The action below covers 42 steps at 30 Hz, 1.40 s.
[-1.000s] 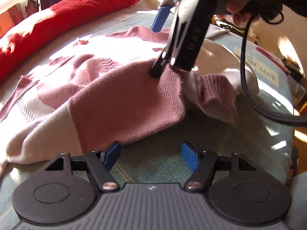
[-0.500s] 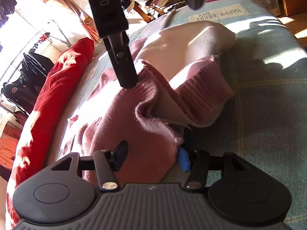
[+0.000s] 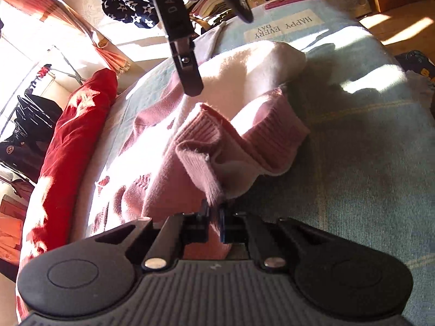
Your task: Fold clothes
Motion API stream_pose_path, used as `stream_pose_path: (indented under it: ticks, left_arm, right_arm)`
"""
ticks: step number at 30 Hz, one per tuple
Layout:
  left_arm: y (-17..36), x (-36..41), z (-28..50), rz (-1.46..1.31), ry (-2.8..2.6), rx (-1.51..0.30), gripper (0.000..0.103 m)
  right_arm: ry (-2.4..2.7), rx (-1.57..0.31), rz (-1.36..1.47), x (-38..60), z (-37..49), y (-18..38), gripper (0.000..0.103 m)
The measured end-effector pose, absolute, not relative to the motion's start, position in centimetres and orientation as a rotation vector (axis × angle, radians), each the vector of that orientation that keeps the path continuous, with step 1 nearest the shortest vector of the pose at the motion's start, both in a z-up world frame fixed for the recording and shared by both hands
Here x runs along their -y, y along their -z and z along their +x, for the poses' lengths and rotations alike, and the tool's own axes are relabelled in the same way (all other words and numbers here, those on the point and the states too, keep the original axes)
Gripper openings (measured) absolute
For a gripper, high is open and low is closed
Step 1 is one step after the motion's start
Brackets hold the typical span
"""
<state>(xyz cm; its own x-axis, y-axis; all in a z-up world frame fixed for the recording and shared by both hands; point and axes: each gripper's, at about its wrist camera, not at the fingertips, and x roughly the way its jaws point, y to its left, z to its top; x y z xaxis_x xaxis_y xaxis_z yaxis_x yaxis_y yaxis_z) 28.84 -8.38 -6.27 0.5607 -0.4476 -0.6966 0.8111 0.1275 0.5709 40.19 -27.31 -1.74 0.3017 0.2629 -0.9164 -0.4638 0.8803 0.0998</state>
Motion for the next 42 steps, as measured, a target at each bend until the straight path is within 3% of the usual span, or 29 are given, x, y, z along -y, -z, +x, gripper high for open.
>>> stream_pose_path:
  ticks: [13,19,23,28,37,42]
  left_arm:
    - [-0.7,3.0,26.9,1.122,0.798,-0.525,0.004]
    - [0.8,0.6,23.8,1.132,0.843,-0.701,0.005]
    - [2.9,-1.0,23.3,1.064,0.820,-0.883,0.013]
    - [3.1,-3.7,25.1,0.793,0.670,-1.110,0.014]
    - [5.7,-9.6,32.6,-0.221,0.315,-1.317,0.029]
    - [8.9,-10.0,32.8,-0.335,0.221,-1.367,0.029]
  right_arm:
    - [-0.489,-1.170,-0.222,27.1,39.2,1.5,0.103]
    - [-0.501,-1.176,-0.227,26.1,39.5,1.4,0.103]
    - [-0.530,-1.177,-0.247,24.9,39.3,1.5,0.103]
    - [-0.575,-1.166,-0.284,23.3,38.6,1.4,0.103]
    - [-0.726,-1.120,-0.198,18.1,36.7,1.1,0.103]
    - [-0.769,-1.136,-0.262,16.3,35.0,3.1,0.103]
